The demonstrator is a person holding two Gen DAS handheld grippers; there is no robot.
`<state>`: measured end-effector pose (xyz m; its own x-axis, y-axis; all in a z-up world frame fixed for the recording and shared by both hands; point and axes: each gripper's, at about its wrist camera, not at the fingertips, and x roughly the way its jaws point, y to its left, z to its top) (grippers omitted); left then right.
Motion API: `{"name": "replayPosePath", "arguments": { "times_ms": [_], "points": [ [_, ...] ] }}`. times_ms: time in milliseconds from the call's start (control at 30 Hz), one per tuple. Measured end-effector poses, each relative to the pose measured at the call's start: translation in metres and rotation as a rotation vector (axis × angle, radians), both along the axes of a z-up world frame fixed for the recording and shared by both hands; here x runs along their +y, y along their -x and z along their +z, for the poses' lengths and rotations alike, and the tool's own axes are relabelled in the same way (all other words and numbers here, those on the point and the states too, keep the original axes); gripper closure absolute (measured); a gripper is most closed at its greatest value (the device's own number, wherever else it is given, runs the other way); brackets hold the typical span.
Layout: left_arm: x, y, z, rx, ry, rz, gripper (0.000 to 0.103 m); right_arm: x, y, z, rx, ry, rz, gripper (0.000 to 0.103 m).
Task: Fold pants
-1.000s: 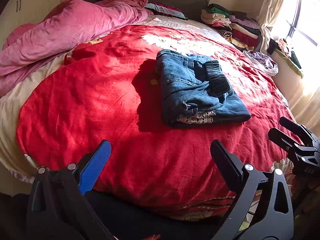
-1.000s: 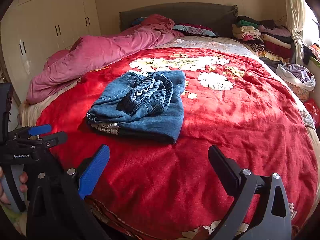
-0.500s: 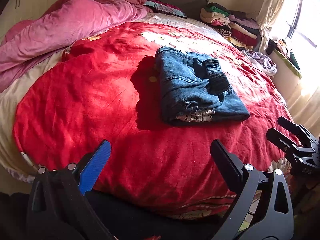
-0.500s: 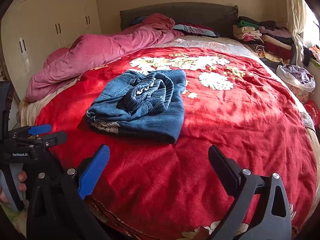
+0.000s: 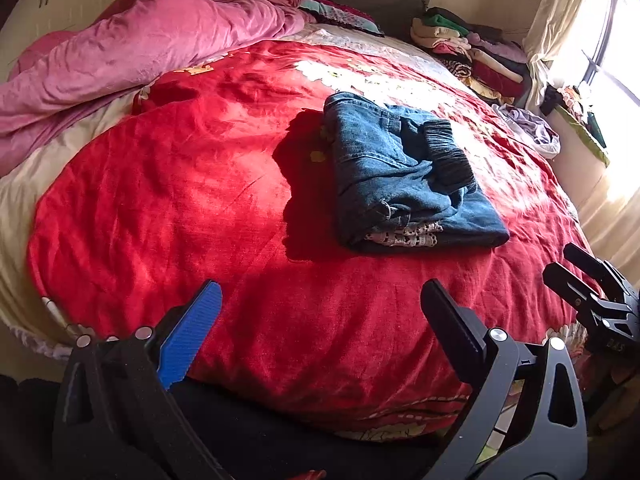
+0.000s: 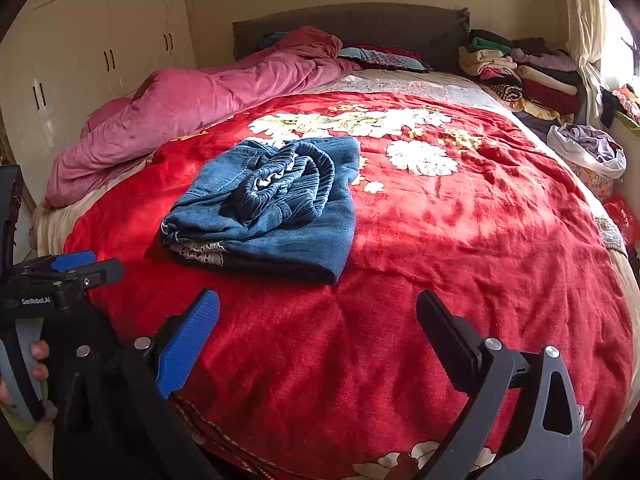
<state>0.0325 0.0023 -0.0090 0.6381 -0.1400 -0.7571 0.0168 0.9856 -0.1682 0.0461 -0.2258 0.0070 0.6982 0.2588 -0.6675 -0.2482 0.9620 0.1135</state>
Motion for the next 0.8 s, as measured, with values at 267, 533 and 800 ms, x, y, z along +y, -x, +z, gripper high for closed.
{"name": "replayPosePath", "arguments": {
  "times_ms": [267,533,800],
  "points": [
    [0.028,-0.015,-0.013,0.062,-0.013,0.116,0.010,-0.027,-0.009,-0.007,-0.004,0.024,-0.081,0.005],
    [0.117,-0.071,-0.015,0.112,-0.092,0.282,0.010,-0.133,-0.050,-0.011,-0.018,0.089,-0.310,0.005],
    [0.218,-0.183,-0.024,0.133,-0.297,0.476,0.010,-0.271,-0.145,-0.038,0.074,0.115,-0.431,0.004]
  ]
}}
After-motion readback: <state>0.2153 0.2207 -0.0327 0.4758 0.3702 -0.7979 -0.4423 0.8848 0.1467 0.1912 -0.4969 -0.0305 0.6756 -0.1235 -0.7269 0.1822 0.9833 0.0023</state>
